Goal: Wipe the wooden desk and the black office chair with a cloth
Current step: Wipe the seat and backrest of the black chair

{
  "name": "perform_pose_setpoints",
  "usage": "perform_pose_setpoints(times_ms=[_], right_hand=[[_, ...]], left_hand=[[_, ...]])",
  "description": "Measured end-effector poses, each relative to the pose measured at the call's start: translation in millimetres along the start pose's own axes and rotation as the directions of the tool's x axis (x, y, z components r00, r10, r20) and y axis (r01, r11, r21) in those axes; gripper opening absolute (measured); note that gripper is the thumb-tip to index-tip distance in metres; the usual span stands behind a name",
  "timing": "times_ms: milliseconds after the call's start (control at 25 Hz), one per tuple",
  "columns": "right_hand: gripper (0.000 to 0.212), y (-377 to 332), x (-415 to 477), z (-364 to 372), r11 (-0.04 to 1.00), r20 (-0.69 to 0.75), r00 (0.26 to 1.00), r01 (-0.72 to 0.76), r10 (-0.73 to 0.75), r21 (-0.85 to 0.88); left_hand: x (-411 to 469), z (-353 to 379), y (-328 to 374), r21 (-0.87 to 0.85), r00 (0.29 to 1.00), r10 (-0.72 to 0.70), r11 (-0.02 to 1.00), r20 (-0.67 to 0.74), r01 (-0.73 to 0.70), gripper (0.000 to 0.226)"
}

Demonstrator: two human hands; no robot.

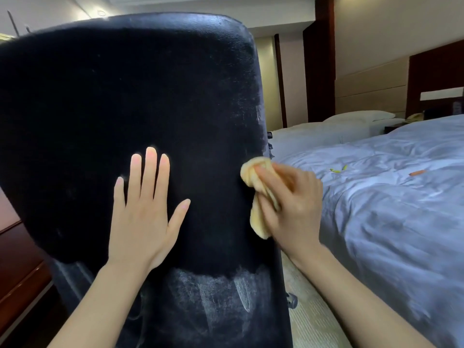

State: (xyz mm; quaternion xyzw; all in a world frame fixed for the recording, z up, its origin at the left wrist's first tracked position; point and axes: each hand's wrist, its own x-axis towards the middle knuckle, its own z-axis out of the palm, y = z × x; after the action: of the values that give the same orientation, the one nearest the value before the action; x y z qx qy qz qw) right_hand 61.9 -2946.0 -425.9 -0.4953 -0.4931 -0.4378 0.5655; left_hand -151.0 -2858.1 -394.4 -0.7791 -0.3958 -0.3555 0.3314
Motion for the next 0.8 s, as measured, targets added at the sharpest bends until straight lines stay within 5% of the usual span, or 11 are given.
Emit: perform_pose_setpoints(times_ms=[320,520,680,800], right_hand=[[0.023,-24,110,0,0.942,-0.121,0.946,-0.276,0.302,0.191],[0.016,-12,123,-6,0.858,0.034,0.924,-0.367,0.381,0.36],[0.007,-2,88,-16,0.833,0.191,0.902,-0.43,0.386,0.347],[0.02,-3,74,-19,0.856,0.198,0.909,-0.412,0.366,0.313]], left_hand=[[1,-2,1,-0.017,1.0,-0.005,1.0,0.026,0.005,0.073],[1,-2,1,-0.048,0.999,-0.007,0.999,0.048,0.009,0.073],[-1,-2,3,-0.108,0.998,-0.01,0.994,0.061,0.016,0.073],[-3,-5,2,-0.123,0.997,-0.004,0.992,0.078,0.014,0.073]])
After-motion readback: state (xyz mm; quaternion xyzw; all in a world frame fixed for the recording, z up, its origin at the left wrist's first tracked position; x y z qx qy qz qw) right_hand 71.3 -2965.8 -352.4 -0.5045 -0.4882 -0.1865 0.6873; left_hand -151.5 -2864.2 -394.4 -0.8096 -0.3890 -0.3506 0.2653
